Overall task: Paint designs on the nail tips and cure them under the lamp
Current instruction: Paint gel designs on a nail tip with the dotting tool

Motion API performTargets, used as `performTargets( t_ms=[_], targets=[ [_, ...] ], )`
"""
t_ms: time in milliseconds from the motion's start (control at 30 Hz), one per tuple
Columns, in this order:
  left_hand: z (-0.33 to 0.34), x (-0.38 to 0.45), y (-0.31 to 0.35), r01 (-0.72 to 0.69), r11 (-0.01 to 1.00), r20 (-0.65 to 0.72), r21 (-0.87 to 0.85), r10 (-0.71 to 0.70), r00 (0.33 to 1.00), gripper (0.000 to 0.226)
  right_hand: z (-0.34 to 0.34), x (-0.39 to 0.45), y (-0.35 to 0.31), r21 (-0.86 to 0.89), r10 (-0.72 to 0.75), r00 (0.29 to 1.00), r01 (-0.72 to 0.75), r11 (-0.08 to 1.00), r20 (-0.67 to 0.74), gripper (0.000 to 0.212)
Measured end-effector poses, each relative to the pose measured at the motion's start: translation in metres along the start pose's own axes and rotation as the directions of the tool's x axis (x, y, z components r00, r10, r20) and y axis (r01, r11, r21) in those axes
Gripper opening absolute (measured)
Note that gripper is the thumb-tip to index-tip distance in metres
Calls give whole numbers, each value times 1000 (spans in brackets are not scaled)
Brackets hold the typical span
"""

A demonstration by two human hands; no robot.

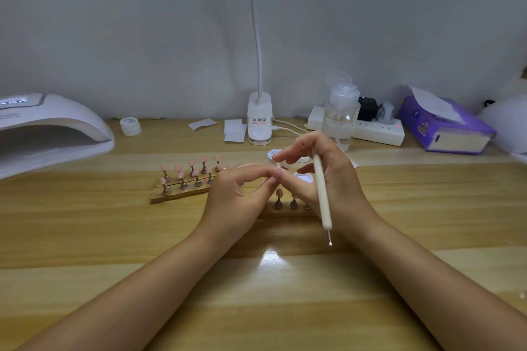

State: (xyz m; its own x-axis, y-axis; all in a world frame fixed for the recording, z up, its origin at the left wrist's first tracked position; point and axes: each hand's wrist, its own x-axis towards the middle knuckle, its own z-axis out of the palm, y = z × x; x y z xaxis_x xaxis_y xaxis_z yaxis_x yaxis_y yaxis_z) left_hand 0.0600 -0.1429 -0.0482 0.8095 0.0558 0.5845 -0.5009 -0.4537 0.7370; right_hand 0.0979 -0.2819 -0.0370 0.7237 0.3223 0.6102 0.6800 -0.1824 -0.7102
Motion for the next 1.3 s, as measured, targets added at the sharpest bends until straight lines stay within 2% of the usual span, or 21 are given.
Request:
performTargets(
  t_ms=[367,533,700,833,1300],
  targets=[
    [1,-2,2,62,997,18,-39,-62,998,28,-3,3,-8,43,20,1000,-19,999,-23,24],
    [1,-1,-1,137,991,60,-9,-136,989,51,-25,10,-13,83,44,994,-36,996,-98,25],
    [2,-2,-3,186,982,126,9,-186,974,60,-47,-10,2,22,137,988,-136,991,-70,22],
    [3,-2,-3,155,986,156,52,-162,974,61,-54,-26,16,12,204,977,-203,979,-61,21],
    [2,-2,-9,146,986,246,77,-161,956,66,-47,-26,23,-59,165,985,-162,985,50,23]
  ],
)
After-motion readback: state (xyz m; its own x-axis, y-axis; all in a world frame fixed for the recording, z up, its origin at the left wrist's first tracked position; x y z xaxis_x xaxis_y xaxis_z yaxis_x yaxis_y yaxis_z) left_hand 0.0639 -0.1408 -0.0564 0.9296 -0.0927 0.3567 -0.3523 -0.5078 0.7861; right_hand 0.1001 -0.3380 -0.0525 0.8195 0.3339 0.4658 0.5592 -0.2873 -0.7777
